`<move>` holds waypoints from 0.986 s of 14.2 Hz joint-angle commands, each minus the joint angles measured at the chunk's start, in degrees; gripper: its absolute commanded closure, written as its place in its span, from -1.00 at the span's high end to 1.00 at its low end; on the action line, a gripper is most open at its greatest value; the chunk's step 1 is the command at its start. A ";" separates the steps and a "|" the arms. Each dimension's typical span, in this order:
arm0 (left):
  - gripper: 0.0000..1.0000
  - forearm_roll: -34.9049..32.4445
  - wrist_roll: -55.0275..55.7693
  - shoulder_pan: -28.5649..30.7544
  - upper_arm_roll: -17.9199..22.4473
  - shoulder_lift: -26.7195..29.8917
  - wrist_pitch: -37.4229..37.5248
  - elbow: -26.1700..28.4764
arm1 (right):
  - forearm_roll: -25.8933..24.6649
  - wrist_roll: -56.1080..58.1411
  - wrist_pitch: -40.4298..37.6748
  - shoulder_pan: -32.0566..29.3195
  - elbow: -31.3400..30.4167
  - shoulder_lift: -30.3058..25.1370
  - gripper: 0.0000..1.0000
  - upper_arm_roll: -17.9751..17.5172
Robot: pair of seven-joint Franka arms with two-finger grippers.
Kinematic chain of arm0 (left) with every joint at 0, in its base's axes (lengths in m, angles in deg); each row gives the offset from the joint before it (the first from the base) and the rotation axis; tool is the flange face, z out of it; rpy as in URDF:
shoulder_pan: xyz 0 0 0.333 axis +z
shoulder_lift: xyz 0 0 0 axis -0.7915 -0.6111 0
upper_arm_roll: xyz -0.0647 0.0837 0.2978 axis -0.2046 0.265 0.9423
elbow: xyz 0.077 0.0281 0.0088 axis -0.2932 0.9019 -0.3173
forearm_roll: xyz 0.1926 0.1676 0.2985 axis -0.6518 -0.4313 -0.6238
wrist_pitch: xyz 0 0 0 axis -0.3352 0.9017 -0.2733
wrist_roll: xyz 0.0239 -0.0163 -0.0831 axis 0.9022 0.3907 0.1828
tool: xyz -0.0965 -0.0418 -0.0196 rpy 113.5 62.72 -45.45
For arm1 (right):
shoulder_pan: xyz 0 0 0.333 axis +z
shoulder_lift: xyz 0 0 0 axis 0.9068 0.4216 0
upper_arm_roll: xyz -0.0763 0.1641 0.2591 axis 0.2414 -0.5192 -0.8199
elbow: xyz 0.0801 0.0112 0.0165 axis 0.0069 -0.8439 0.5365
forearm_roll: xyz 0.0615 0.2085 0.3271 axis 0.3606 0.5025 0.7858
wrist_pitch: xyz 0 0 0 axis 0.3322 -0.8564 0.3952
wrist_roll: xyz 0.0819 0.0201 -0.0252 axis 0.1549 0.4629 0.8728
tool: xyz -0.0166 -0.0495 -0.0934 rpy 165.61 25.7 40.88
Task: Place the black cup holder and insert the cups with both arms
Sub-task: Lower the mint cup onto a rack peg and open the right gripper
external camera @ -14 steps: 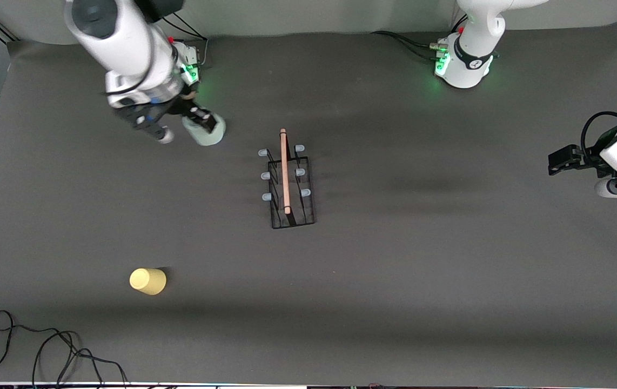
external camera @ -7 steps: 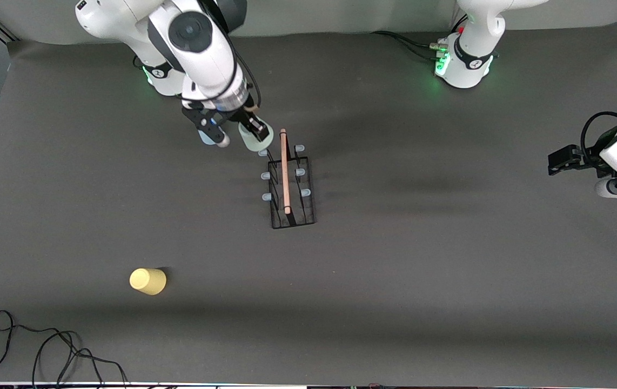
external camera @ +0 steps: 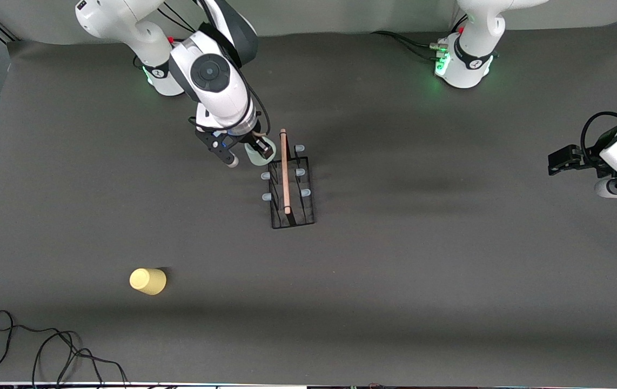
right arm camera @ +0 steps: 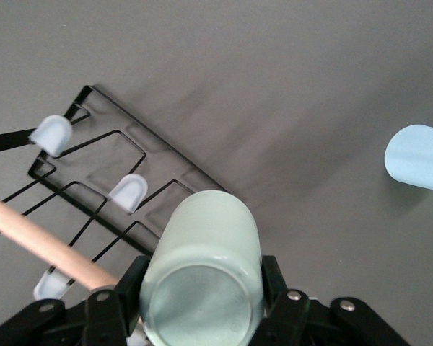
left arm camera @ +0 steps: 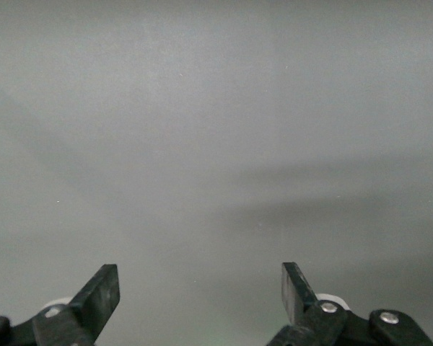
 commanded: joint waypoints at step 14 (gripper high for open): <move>1.00 -0.31 -0.74 0.05 -0.24 0.26 0.24 -0.26 | -0.55 11.84 -24.39 0.87 22.04 1.89 1.00 8.60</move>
